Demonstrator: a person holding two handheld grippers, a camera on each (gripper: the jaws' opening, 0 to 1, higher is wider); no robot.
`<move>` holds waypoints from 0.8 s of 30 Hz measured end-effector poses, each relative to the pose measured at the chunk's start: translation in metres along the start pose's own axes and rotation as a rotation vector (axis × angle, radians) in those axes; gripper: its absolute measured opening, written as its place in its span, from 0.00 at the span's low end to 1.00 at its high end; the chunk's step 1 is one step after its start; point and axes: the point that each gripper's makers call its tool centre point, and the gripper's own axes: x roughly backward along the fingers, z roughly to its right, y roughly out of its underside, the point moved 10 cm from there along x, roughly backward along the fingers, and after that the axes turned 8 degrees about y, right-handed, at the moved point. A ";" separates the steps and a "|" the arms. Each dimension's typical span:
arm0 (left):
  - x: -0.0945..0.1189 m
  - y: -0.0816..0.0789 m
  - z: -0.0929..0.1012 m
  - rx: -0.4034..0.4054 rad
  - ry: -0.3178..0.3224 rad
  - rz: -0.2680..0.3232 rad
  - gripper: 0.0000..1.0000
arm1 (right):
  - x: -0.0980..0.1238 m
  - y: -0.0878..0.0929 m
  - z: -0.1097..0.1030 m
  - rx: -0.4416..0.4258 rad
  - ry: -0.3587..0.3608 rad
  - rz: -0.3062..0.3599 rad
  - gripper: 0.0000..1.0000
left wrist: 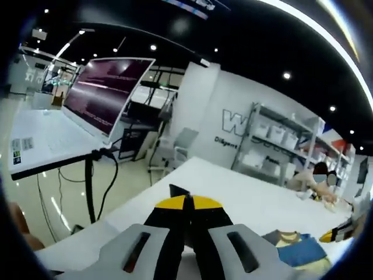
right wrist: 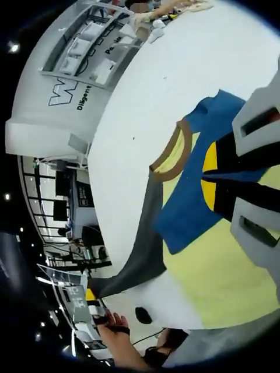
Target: Fold the garment on the visible template until the final outline fits inside the template.
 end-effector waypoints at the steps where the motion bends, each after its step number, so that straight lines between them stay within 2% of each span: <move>1: -0.001 -0.001 0.003 -0.005 0.007 -0.001 0.00 | 0.006 0.007 0.004 -0.007 0.013 -0.009 0.00; 4: -0.003 -0.002 0.010 -0.019 0.024 -0.006 0.00 | 0.022 0.019 0.011 -0.056 0.040 0.001 0.03; 8: -0.005 -0.002 0.024 -0.045 0.055 -0.012 0.00 | 0.050 0.032 0.007 -0.056 0.061 0.004 0.05; 11: -0.006 -0.002 0.032 -0.052 0.073 -0.015 0.00 | 0.068 0.032 0.001 -0.064 0.069 0.025 0.10; 18: -0.009 -0.006 0.045 -0.058 0.108 -0.017 0.00 | 0.104 0.028 -0.015 -0.058 0.079 0.088 0.29; 24: -0.010 -0.011 0.054 -0.065 0.131 -0.008 0.00 | 0.127 0.032 -0.029 -0.067 0.080 0.113 0.39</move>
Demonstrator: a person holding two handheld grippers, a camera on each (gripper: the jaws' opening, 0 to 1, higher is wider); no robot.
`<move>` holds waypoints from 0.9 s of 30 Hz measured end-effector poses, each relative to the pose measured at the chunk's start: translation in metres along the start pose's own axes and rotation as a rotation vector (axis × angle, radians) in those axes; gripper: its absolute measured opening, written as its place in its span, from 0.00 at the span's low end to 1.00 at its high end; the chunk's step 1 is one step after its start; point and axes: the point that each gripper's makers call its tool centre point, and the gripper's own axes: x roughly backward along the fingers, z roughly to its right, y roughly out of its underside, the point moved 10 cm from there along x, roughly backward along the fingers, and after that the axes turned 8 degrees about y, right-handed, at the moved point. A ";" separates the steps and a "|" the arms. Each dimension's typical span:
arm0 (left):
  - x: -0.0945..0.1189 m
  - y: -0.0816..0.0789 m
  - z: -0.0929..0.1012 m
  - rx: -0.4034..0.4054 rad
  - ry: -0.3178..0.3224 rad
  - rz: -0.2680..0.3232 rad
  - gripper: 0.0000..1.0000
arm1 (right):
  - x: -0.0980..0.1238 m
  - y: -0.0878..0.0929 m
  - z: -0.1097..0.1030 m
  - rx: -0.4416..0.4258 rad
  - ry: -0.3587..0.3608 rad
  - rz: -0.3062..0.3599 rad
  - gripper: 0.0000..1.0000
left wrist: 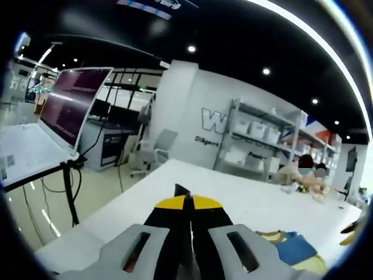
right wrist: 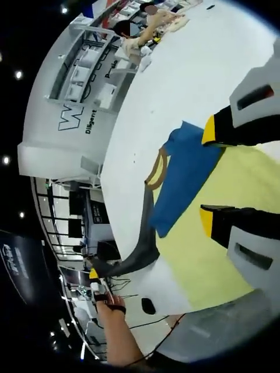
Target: Fold the garment on the visible template until the final outline fits inside the template.
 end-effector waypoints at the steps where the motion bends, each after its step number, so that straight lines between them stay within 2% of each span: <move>1: 0.000 -0.001 0.001 -0.003 0.003 0.002 0.00 | 0.003 0.001 -0.001 -0.003 0.003 0.004 0.40; 6: -0.002 -0.006 0.009 -0.010 0.022 0.009 0.00 | 0.018 0.005 -0.013 -0.010 -0.006 0.014 0.43; 15: -0.012 -0.015 0.035 -0.027 0.078 0.022 0.00 | 0.037 0.019 -0.029 -0.028 -0.026 0.005 0.43; 21: -0.024 -0.022 0.057 -0.041 0.129 0.035 0.00 | 0.046 0.025 -0.035 -0.035 -0.035 0.001 0.42; 27: -0.037 -0.025 0.090 -0.048 0.195 0.041 0.00 | 0.052 0.028 -0.036 -0.043 -0.033 0.002 0.42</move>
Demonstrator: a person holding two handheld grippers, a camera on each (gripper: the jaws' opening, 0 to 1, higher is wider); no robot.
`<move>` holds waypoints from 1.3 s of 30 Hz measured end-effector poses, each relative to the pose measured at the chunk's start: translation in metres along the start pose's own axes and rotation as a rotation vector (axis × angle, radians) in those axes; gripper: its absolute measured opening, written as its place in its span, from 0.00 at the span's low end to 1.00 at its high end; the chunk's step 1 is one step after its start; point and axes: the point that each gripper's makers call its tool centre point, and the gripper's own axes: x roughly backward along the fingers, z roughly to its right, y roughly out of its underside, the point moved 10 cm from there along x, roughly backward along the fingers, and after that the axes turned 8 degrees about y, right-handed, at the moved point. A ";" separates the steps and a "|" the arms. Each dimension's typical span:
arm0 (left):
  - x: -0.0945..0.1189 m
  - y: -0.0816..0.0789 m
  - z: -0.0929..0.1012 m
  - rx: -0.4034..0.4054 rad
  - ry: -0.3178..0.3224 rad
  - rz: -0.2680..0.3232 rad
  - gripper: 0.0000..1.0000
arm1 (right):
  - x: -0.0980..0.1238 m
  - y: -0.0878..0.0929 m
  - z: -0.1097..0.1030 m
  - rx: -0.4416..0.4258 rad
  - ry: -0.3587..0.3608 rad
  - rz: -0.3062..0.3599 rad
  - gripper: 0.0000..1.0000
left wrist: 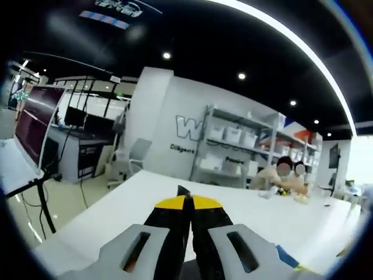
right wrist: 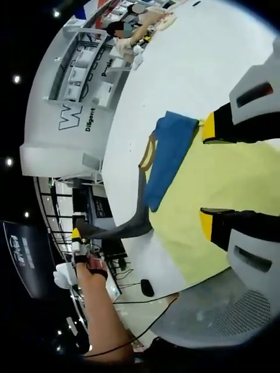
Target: Fold the garment on the visible template until the final outline fits inside the template.
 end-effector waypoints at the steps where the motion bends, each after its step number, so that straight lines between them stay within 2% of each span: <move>1: -0.003 0.000 0.004 -0.002 0.010 -0.001 0.00 | 0.001 0.000 0.000 -0.002 0.001 0.002 0.42; 11: -0.038 -0.003 0.059 -0.038 0.145 -0.002 0.00 | 0.010 0.003 0.000 -0.021 0.011 0.016 0.41; 18: -0.054 0.011 0.097 -0.066 0.232 -0.027 0.00 | 0.016 0.007 0.002 -0.037 0.023 0.019 0.41; 24: -0.063 0.035 0.133 -0.097 0.310 -0.063 0.00 | 0.020 0.009 0.002 -0.046 0.030 0.017 0.40; 29: -0.073 0.057 0.153 -0.100 0.349 -0.107 0.00 | 0.022 0.010 0.004 -0.048 0.029 0.013 0.40; 33: -0.080 0.081 0.170 -0.148 0.397 -0.171 0.00 | 0.025 0.010 0.006 -0.055 0.034 0.015 0.40; 35: -0.083 0.097 0.180 -0.134 0.416 -0.205 0.00 | 0.026 0.010 0.006 -0.055 0.035 0.014 0.40; 39: -0.082 0.119 0.194 -0.167 0.462 -0.251 0.00 | 0.027 0.011 0.008 -0.056 0.036 0.007 0.39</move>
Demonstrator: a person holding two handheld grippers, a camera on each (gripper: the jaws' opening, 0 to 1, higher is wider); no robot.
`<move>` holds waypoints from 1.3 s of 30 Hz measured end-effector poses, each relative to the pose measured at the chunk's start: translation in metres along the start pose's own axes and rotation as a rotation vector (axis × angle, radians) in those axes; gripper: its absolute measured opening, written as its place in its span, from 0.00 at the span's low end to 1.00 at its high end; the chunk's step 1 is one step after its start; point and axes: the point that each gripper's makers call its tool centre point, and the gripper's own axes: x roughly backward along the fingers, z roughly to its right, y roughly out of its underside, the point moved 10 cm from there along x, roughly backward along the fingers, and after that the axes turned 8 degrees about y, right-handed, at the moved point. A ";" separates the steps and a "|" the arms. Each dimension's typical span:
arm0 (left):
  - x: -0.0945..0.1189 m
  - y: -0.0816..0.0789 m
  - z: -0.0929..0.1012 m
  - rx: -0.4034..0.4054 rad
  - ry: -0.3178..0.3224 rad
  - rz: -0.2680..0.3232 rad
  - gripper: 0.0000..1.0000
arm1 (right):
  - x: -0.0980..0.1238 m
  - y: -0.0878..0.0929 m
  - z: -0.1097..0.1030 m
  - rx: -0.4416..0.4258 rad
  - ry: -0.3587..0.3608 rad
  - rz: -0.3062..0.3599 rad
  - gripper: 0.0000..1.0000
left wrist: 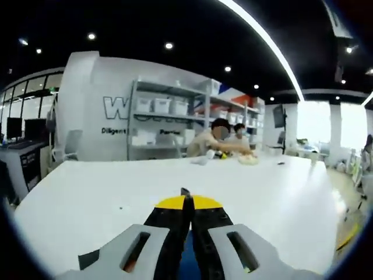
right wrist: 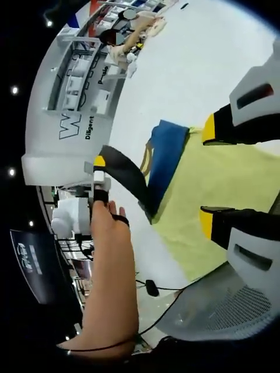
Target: Fold the garment on the visible template until the final outline fits inside the template.
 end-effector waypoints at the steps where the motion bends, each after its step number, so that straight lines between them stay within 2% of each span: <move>1: -0.002 0.003 0.003 -0.007 0.008 -0.007 0.00 | 0.000 0.000 0.001 0.000 0.003 0.000 0.39; 9: -0.017 0.033 0.021 -0.058 0.059 -0.077 0.00 | 0.003 0.000 0.001 -0.007 0.005 0.000 0.39; 16: -0.028 0.064 0.047 -0.102 0.112 -0.153 0.00 | 0.004 0.002 -0.004 -0.014 -0.001 -0.001 0.38; 22: -0.034 0.091 0.061 -0.088 0.140 -0.228 0.00 | 0.003 0.007 -0.011 -0.016 -0.017 -0.016 0.38; 32: -0.037 0.114 0.074 -0.049 0.197 -0.299 0.00 | 0.001 0.014 -0.016 -0.021 -0.029 -0.040 0.38; 34: -0.037 0.119 0.075 -0.020 0.212 -0.324 0.03 | 0.001 0.014 -0.016 -0.021 -0.029 -0.039 0.38; 35: -0.037 0.122 0.077 0.023 0.216 -0.352 0.07 | 0.002 0.014 -0.016 -0.022 -0.029 -0.039 0.37; 39: -0.036 0.125 0.077 0.011 0.219 -0.366 0.14 | 0.003 0.014 -0.015 -0.025 -0.023 -0.036 0.37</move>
